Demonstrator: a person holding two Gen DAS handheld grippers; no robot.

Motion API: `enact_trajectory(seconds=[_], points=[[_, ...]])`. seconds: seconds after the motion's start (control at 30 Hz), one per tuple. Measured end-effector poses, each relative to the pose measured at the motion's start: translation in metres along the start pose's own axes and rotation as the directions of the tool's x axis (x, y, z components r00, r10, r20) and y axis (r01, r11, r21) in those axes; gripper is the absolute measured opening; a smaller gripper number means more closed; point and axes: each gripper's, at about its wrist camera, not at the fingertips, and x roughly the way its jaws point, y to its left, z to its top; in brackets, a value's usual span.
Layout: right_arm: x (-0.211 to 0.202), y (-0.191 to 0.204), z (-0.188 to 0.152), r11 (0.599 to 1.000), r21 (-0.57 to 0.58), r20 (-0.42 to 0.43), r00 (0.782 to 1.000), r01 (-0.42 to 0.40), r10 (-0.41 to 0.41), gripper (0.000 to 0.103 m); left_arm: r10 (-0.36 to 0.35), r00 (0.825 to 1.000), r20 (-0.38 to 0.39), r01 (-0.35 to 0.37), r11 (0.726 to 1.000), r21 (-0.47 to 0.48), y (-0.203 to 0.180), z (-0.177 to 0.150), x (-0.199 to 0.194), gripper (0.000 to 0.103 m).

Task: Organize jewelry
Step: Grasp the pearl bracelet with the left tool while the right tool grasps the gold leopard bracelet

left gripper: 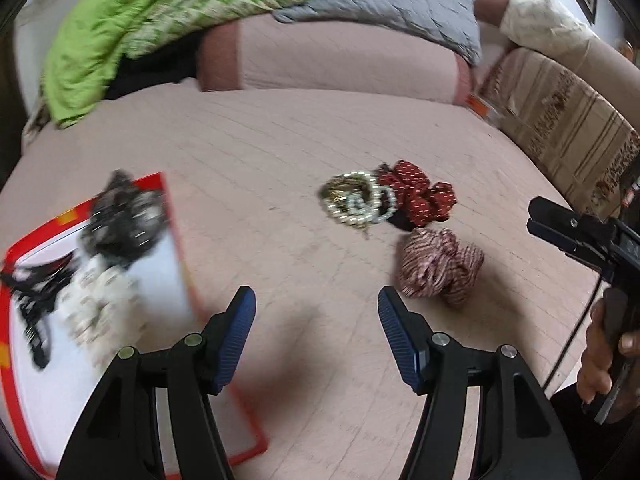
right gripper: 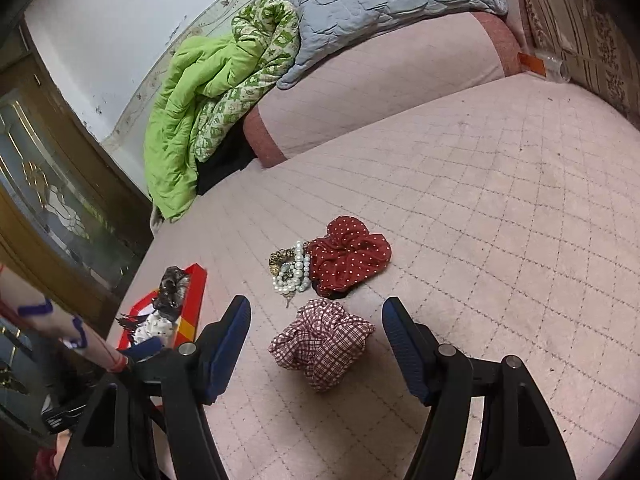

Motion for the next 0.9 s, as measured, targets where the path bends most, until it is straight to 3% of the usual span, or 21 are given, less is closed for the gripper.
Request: enact_trajectory(seconds=[0.1, 0.27, 0.4, 0.5, 0.57, 0.63, 0.73, 0.9], points=[[-0.003, -0.006, 0.001, 1.0, 0.026, 0.001, 1.0, -0.009, 0.009, 0.073, -0.026, 0.999, -0.021, 0.026, 1.0, 0.013, -0.01, 0.018, 0.022, 0.063], [-0.001, -0.018, 0.001, 0.996, 0.08, -0.023, 0.999, -0.031, 0.033, 0.073, -0.053, 0.998, -0.029, 0.056, 0.994, 0.093, -0.036, 0.047, 0.054, 0.054], [0.001, -0.025, 0.001, 0.994, 0.098, -0.037, 0.998, -0.038, 0.042, 0.073, 0.005, 0.998, -0.057, 0.002, 0.991, 0.13, -0.045, 0.066, 0.092, 0.043], [0.003, -0.026, 0.002, 0.993, 0.107, -0.043, 0.998, -0.05, 0.055, 0.073, 0.017, 0.997, -0.079, -0.006, 0.991, 0.13, -0.046, 0.074, 0.113, 0.041], [0.004, -0.026, 0.002, 0.992, 0.107, -0.048, 0.997, -0.062, 0.067, 0.073, 0.014, 0.995, -0.1, 0.001, 0.99, 0.144, -0.049, 0.076, 0.126, 0.035], [0.007, -0.024, 0.004, 0.994, 0.097, -0.052, 0.997, -0.056, 0.061, 0.073, 0.037, 0.992, -0.117, -0.017, 0.986, 0.168, -0.052, 0.076, 0.139, 0.021], [0.009, -0.025, 0.004, 0.994, 0.095, -0.058, 0.996, -0.055, 0.06, 0.073, 0.026, 0.995, -0.096, -0.014, 0.992, 0.127, -0.044, 0.074, 0.138, 0.009], [0.011, -0.028, 0.005, 0.992, 0.111, -0.056, 0.997, -0.051, 0.058, 0.073, -0.034, 0.996, -0.079, 0.036, 0.999, 0.03, -0.025, 0.054, 0.108, 0.009]])
